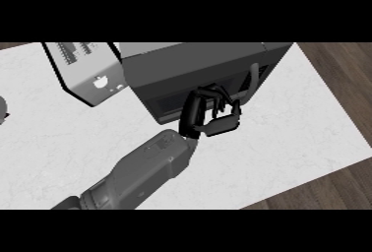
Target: Pick up the milk, place it into the microwave and close the microwave
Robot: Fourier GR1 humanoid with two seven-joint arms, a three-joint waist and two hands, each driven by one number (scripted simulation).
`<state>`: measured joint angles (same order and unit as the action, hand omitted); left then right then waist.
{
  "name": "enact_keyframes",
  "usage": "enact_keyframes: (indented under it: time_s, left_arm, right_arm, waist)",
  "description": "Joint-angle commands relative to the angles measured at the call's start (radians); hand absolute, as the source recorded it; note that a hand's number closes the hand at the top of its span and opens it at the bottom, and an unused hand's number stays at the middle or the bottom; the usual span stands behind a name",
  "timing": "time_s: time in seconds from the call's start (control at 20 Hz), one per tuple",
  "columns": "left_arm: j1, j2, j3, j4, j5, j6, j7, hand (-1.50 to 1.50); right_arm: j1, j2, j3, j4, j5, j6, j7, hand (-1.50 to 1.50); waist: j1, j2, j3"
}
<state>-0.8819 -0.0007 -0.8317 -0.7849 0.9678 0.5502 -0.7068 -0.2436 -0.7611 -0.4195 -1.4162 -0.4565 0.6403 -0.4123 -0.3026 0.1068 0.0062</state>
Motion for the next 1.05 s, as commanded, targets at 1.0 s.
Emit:
enact_keyframes:
  time_s: [1.0]
  left_arm:
    - [-0.123, 0.001, 0.0, 0.096, 0.097, -0.008, -0.013, 1.5]
  right_arm:
    - [-0.099, -0.062, -0.019, 0.154, -0.092, 0.076, 0.027, -1.5]
  waist:
    - [0.007, 0.016, 0.001]
